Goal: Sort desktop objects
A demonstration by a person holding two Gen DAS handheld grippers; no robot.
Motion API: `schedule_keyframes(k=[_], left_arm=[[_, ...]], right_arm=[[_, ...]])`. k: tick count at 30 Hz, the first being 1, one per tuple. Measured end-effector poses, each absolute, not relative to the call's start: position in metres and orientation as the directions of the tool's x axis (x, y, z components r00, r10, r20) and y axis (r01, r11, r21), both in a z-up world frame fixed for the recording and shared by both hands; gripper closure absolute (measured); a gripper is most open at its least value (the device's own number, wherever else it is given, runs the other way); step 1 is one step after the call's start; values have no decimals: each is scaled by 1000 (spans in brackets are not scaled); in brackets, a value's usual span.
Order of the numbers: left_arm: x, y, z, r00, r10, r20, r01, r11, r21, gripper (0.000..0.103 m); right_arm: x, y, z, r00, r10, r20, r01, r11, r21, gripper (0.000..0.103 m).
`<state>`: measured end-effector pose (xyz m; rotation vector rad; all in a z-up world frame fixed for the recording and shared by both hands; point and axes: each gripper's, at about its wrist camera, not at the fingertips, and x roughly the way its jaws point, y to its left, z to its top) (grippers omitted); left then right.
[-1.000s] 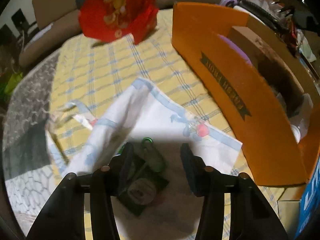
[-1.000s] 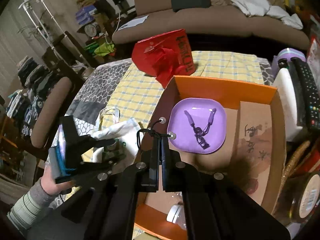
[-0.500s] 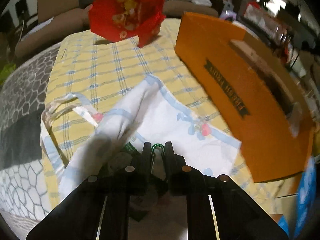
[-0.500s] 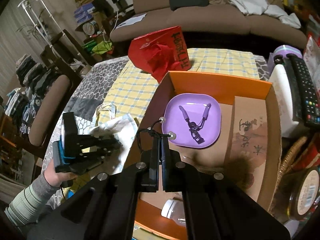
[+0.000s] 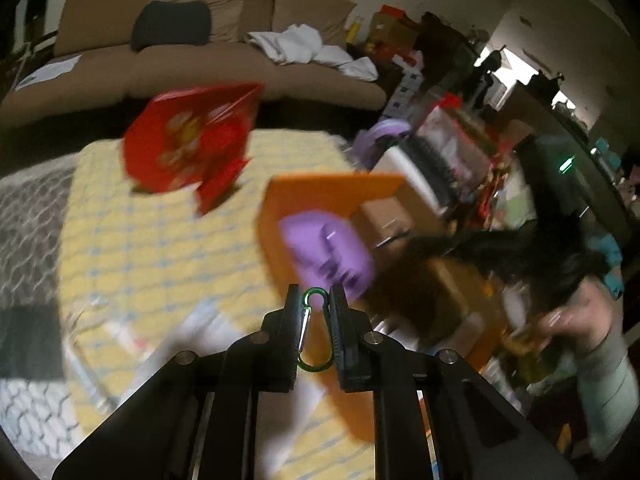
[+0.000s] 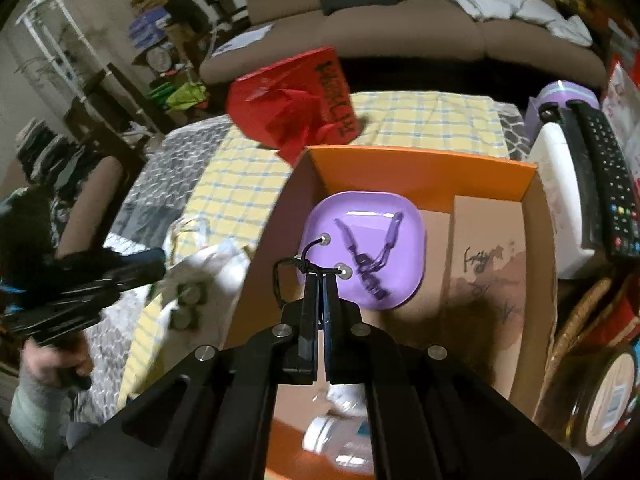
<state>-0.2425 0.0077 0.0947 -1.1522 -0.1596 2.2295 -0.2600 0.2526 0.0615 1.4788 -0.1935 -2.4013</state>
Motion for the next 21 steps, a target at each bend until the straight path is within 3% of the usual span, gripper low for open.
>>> schedule_keyframes(k=[5, 12, 14, 16, 18, 21], left_arm=[[-276, 75, 90, -391, 551, -737, -470, -808, -355, 90], [-309, 120, 43, -351, 417, -838, -391, -879, -273, 90], [-313, 123, 38, -361, 381, -851, -375, -895, -241, 85], [-316, 119, 37, -385, 368, -847, -343, -909, -239, 67], [-316, 113, 40, -391, 387, -835, -330, -906, -266, 59], [-308, 102, 50, -407, 396, -823, -345, -901, -263, 59]], right_arm=[[-293, 258, 33, -379, -312, -871, 142, -950, 279, 101], [-325, 265, 2, -331, -309, -892, 81, -951, 299, 100], [-330, 267, -4, -336, -283, -898, 65, -959, 277, 97], [-333, 272, -6, -350, -262, -899, 44, -964, 264, 95], [-333, 278, -4, -366, -277, -888, 33, -958, 285, 86], [-324, 278, 6, -380, -280, -882, 63, -959, 277, 83]])
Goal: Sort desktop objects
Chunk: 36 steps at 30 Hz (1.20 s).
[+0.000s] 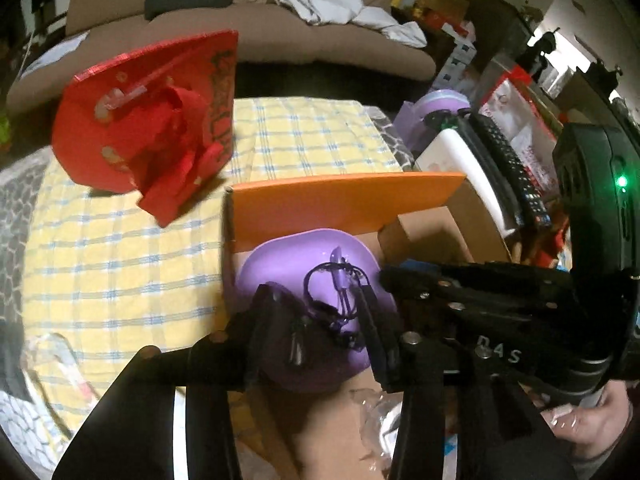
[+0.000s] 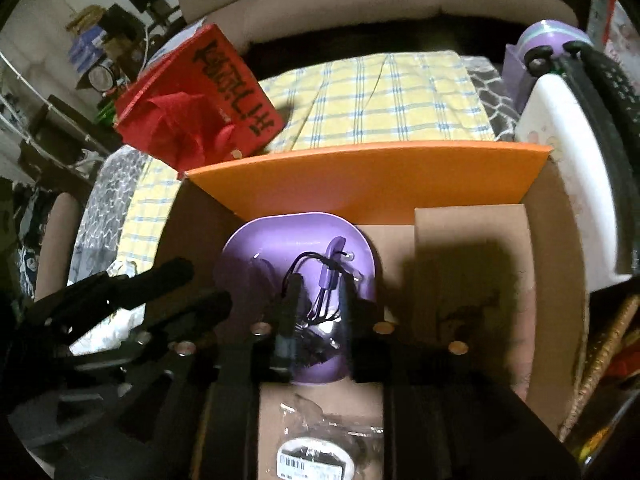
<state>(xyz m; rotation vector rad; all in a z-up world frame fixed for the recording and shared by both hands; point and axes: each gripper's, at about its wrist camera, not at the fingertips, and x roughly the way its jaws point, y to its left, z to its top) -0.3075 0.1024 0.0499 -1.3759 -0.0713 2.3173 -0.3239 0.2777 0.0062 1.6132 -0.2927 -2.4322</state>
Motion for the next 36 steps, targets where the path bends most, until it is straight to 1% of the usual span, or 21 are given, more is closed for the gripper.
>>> schedule_keyframes(k=[2, 3, 4, 6, 10, 12, 13, 14, 15, 19, 21, 23, 30, 33, 36], left_arm=[[-298, 93, 63, -422, 416, -806, -359, -892, -273, 57], [-291, 87, 71, -437, 418, -797, -366, -891, -267, 54], [-279, 78, 81, -462, 416, -783, -379, -891, -250, 48], [-262, 59, 93, -494, 409, -767, -392, -892, -224, 39], [-220, 2, 101, -525, 389, -757, -376, -904, -203, 26], [-203, -26, 96, -547, 342, -764, -355, -922, -158, 20], [-193, -42, 93, -575, 287, -766, -326, -939, -108, 15], [-185, -57, 91, -596, 244, -765, -300, -951, -69, 12], [-176, -75, 86, -599, 227, -768, -281, -958, -64, 11], [-164, -119, 64, -566, 212, -797, -219, -970, -103, 11], [-159, -131, 53, -556, 202, -806, -204, -973, -103, 11], [-149, -135, 45, -554, 224, -802, -211, -969, -126, 11], [-130, -114, 11, -538, 308, -784, -338, -932, -133, 12], [-137, -96, 1, -546, 313, -777, -419, -905, -71, 12], [-156, -83, -12, -514, 307, -801, -482, -876, -27, 16]], right_arm=[[-317, 275, 15, -385, -271, -882, 79, -962, 261, 83], [-310, 273, 22, -394, -277, -876, 94, -961, 261, 83], [-306, 273, 27, -399, -278, -874, 102, -960, 259, 83], [-292, 267, 42, -410, -296, -863, 134, -955, 264, 77], [-261, 245, 71, -430, -337, -838, 204, -940, 274, 70], [-243, 228, 85, -431, -374, -821, 242, -925, 293, 62], [-238, 222, 89, -427, -383, -819, 255, -920, 297, 58], [-231, 212, 93, -419, -389, -820, 273, -916, 295, 50], [-224, 199, 96, -410, -393, -823, 297, -911, 287, 46], [-206, 149, 94, -377, -407, -832, 378, -888, 263, 45], [-202, 130, 88, -354, -426, -833, 389, -877, 283, 45], [-198, 110, 78, -328, -445, -833, 398, -865, 306, 45], [-203, 60, 38, -246, -449, -859, 389, -858, 337, 45], [-213, 55, 19, -208, -456, -865, 340, -864, 373, 47], [-220, 57, 7, -197, -467, -862, 295, -867, 402, 47]])
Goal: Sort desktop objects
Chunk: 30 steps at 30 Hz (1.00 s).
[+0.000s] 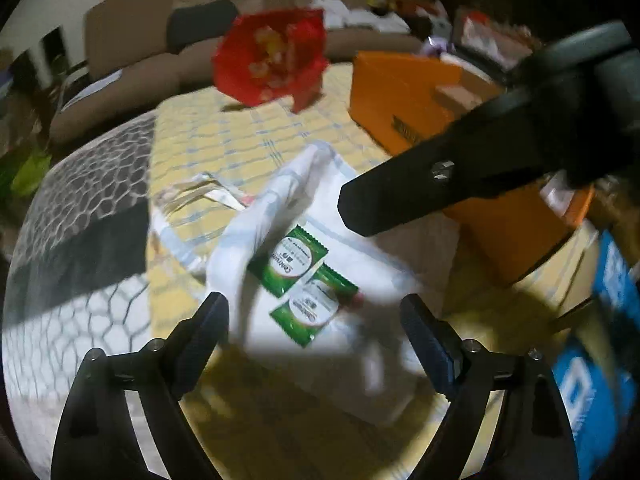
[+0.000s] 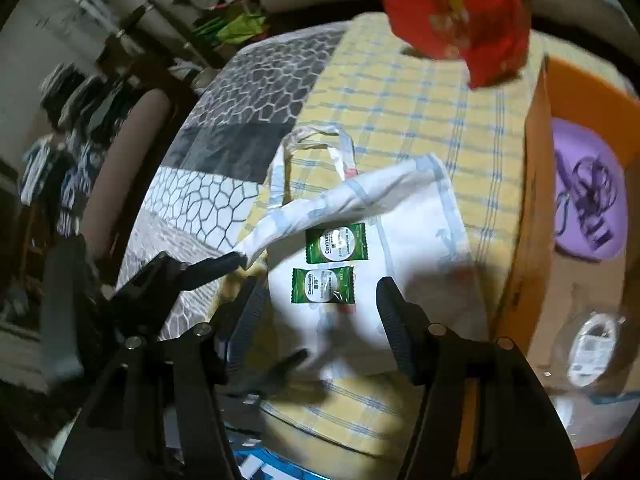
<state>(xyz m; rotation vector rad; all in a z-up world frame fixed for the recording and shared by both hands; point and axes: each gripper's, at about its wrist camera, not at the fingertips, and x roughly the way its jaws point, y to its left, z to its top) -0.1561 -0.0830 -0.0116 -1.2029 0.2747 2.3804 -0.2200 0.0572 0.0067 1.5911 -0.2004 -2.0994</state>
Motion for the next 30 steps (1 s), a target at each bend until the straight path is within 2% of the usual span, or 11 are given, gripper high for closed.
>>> schedule_keyframes(k=[2, 9, 12, 14, 16, 19, 23, 25, 27, 30], left_arm=[[-166, -81, -18, -485, 337, -807, -519, -853, -44, 17], [-177, -74, -48, -432, 336, -837, -608, -794, -5, 19], [-177, -77, -49, -447, 365, -817, -599, -800, -29, 22], [-180, -83, -46, -459, 383, -802, -575, -816, -60, 41], [-186, -93, -43, -456, 399, -796, -542, -834, -108, 67], [-190, -103, -39, -455, 411, -790, -512, -847, -145, 74], [-188, -104, -39, -463, 403, -789, -512, -849, -133, 77], [-189, -104, -43, -459, 408, -789, -505, -851, -146, 77], [-190, -107, -44, -456, 425, -782, -491, -853, -177, 77], [-192, -114, -47, -449, 466, -762, -468, -849, -244, 77]], right_arm=[[-223, 61, 2, -200, -457, -867, 281, -874, 396, 52], [-228, 76, 0, -215, -458, -863, 264, -878, 400, 52], [-228, 75, 2, -216, -461, -861, 272, -875, 401, 52], [-228, 73, 3, -218, -458, -862, 278, -876, 395, 52], [-227, 72, 3, -219, -463, -859, 279, -873, 400, 52], [-230, 69, 0, -220, -461, -860, 267, -876, 401, 52], [-241, 61, -15, -194, -478, -857, 233, -871, 433, 52], [-251, 56, -29, -195, -463, -865, 199, -882, 427, 58], [-257, 54, -43, -189, -458, -869, 170, -887, 430, 69], [-261, 51, -61, -174, -469, -866, 146, -882, 448, 69]])
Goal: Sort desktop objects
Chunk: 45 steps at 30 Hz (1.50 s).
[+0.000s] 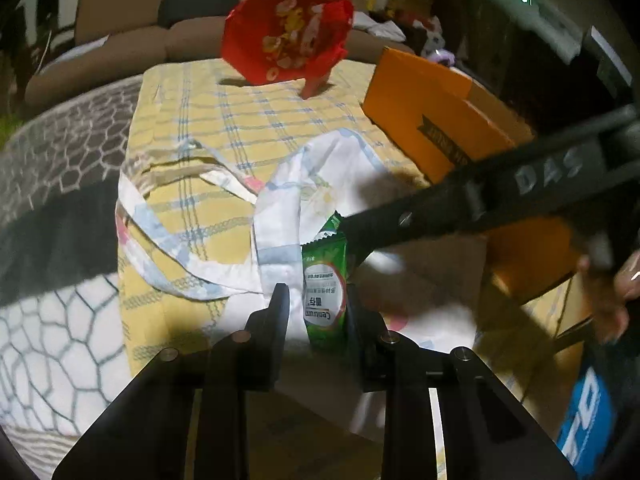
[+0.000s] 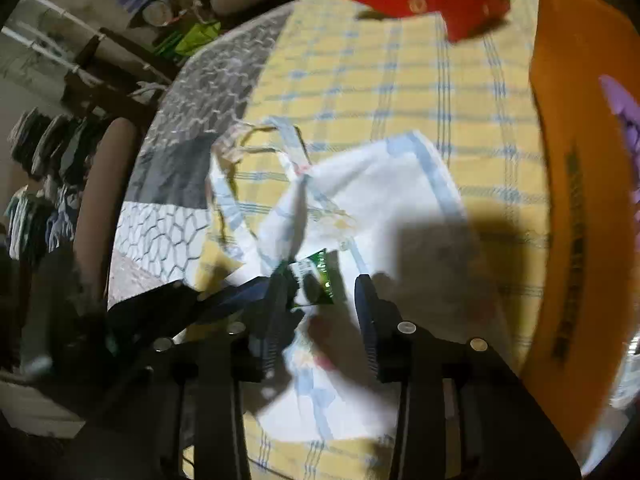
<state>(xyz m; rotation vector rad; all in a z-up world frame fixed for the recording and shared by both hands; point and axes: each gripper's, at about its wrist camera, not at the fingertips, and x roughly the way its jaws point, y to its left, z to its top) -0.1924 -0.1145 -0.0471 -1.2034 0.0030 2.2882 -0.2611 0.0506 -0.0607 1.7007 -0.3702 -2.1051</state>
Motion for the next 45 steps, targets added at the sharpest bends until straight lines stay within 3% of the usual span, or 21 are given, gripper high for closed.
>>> schedule_keyframes(k=[2, 4, 5, 8, 17, 21, 23, 24, 25, 29, 30, 31, 33, 35, 36, 38, 40, 45], left_arm=[[-194, -119, -48, -440, 491, -751, -459, -842, -282, 77], [-196, -122, -49, -435, 508, -743, -455, -836, -306, 78], [-196, -124, -49, -434, 514, -740, -451, -835, -315, 80], [-196, -129, -46, -442, 517, -733, -439, -838, -325, 89], [-189, -147, -3, -492, 552, -673, -421, -828, -371, 96], [-193, -144, 1, -491, 498, -714, -397, -858, -325, 95], [-192, -144, -2, -489, 502, -714, -388, -858, -337, 79], [-189, -143, -4, -492, 512, -705, -397, -852, -342, 54], [-187, -139, -8, -480, 522, -705, -410, -844, -346, 44], [-181, -120, -26, -480, 420, -770, -384, -890, -246, 44], [-179, -118, -27, -492, 403, -772, -374, -898, -231, 33], [-178, -116, -28, -501, 384, -776, -356, -908, -220, 31], [-178, -111, -33, -514, 330, -792, -330, -928, -173, 35], [-181, -106, -37, -519, 301, -800, -325, -935, -142, 54], [-183, -105, -39, -511, 295, -807, -318, -937, -142, 69], [-186, -107, -42, -502, 298, -812, -302, -940, -158, 74], [-184, -111, -37, -505, 320, -801, -302, -935, -184, 88], [-173, -124, -4, -549, 344, -762, -294, -933, -209, 88]], right_arm=[[-261, 47, -67, -166, -484, -859, 151, -874, 463, 70], [-260, 45, -71, -159, -526, -835, 152, -849, 506, 82], [-260, 45, -73, -158, -536, -829, 147, -843, 517, 93], [-258, 45, -73, -159, -570, -806, 149, -821, 551, 95], [-244, 53, -20, -220, -529, -819, 225, -845, 485, 96], [-235, 70, 12, -249, -518, -818, 251, -851, 461, 96], [-230, 79, 24, -266, -507, -820, 254, -857, 448, 96], [-227, 83, 29, -272, -501, -821, 257, -861, 440, 96], [-225, 85, 32, -276, -496, -823, 261, -863, 432, 96], [-213, 95, 40, -276, -508, -816, 275, -855, 440, 96], [-210, 95, 40, -273, -512, -815, 283, -852, 440, 96], [-208, 95, 40, -268, -514, -814, 289, -849, 441, 96], [-204, 94, 39, -266, -519, -813, 299, -846, 442, 96], [-202, 93, 36, -261, -525, -810, 303, -841, 448, 96], [-201, 93, 35, -259, -526, -810, 303, -841, 449, 96], [-200, 95, 34, -259, -525, -811, 304, -841, 448, 96], [-199, 99, 34, -261, -527, -809, 300, -841, 451, 96], [-199, 116, 48, -292, -527, -798, 292, -844, 450, 96]])
